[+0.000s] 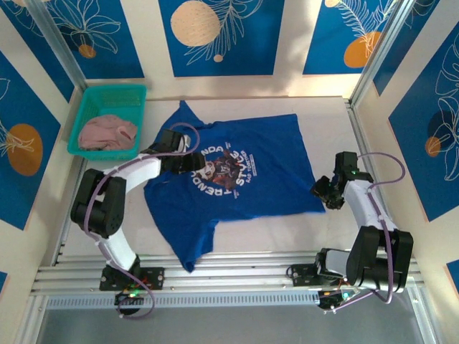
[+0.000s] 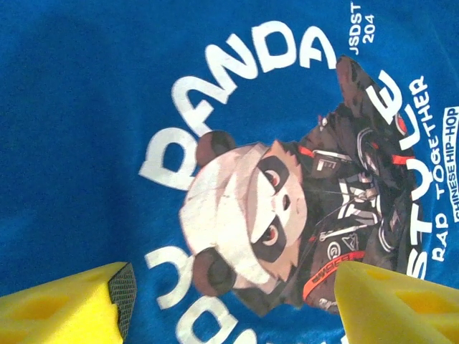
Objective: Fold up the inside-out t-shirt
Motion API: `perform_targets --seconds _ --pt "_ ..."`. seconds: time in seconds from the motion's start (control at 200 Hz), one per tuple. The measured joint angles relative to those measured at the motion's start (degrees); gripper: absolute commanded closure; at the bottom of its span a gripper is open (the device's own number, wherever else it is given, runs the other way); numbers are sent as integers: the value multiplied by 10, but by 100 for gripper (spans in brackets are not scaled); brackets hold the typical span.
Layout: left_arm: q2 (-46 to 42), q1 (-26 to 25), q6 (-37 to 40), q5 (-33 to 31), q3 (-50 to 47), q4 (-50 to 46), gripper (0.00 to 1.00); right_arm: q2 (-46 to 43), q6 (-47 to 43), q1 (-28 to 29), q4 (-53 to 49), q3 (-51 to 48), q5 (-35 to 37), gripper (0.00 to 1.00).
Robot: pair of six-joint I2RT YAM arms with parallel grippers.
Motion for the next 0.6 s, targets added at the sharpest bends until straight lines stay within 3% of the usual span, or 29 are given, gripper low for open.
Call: perform_targets --seconds 0.33,0.6 --pt "6 -15 -5 0 0 35 26 62 30 -9 -21 -11 25 50" --pt "48 -15 6 -11 29 38 25 111 28 -28 -16 -13 21 60"
